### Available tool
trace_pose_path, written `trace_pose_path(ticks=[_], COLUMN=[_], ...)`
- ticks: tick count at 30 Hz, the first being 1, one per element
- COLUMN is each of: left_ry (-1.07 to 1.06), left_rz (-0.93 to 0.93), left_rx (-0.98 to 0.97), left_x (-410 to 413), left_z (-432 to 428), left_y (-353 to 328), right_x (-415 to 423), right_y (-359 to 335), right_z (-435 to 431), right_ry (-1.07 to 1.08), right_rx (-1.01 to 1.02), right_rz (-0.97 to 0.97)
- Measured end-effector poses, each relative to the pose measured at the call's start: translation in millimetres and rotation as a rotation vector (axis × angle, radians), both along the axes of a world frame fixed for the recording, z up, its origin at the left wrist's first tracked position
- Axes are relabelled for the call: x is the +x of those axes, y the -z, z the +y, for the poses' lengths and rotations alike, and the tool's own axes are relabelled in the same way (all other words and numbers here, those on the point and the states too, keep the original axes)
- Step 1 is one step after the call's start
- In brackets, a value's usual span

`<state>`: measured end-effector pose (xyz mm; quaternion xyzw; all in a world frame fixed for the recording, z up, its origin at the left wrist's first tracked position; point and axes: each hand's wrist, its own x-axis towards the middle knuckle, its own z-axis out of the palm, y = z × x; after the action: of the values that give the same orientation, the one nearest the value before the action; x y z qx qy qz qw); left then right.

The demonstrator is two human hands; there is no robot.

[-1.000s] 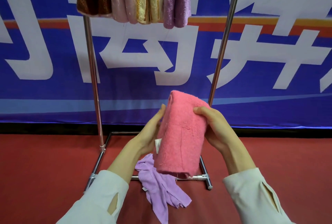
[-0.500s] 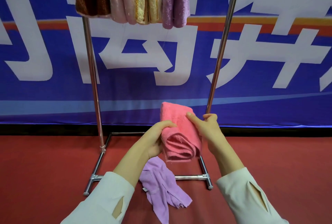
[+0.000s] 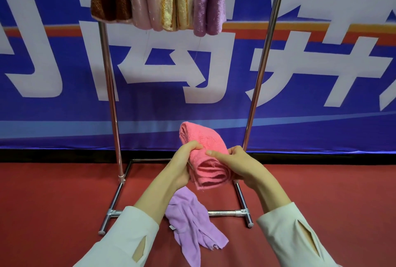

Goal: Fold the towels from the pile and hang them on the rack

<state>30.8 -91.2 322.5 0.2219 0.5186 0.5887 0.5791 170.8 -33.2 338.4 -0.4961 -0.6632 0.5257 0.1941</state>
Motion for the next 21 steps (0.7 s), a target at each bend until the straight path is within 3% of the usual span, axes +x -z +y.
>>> trace_pose_path(ticks=[3,9,15,21], left_ry=[0.02,0.047,0.126,0.073], left_rz=[-0.079,-0.3,-0.424,-0.285], left_rx=[0.057,0.07,0.051,0.038], left_x=[-1.7,-6.8,-11.3,-10.8], left_z=[-1.7,-7.1,-9.7,-8.7], left_y=[0.1,-1.2,0.6,0.7], right_x=[-2.4,-8.8,-7.0,-8.4], right_y=[1.7,-6.6,0.1,-0.5], right_z=[-4.8,-10.6,-13.1,-15.0], right_ry=[-0.029,0.059,-0.07,-0.104], right_rx=[-0.103,-0.191,-0.011,-0.045], right_rz=[0.155,0.672,0.388,0.441])
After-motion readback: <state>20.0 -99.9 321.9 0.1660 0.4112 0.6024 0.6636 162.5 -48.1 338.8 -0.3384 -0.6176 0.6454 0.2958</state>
